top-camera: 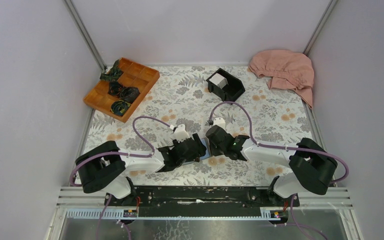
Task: Put the credit cards into the card holder
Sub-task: Move the card holder to the center of the board.
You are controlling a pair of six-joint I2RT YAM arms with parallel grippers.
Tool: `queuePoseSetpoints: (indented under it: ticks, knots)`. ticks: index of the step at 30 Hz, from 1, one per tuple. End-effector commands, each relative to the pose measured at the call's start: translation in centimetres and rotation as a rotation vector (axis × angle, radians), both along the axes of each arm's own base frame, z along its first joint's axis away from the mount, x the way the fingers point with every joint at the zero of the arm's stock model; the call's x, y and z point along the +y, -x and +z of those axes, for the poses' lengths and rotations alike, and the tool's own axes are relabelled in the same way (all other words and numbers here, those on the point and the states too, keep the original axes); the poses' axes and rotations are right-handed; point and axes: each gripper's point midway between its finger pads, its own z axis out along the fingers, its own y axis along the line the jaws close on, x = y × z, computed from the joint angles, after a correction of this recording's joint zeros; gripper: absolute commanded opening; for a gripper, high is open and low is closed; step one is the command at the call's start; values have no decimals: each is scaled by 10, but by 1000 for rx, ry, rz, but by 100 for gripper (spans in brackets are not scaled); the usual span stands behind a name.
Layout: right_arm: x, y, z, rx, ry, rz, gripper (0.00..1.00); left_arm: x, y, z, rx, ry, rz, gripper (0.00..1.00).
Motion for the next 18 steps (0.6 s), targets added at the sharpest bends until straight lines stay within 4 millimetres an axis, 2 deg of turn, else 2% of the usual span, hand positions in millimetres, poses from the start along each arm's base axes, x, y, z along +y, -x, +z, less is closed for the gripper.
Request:
queuePoseSetpoints:
  ticks: [1,11,18]
  knots:
    - [12,-8,22,-55,-39,-16,8,110,57,-82,231,-450,-6,80]
    - [11,-6,29,-67,-49,-12,9,111,58,-84,235,-447,-4,79]
    - [25,-2,14,-23,-60,21,9,108,57,-84,236,-441,-6,79]
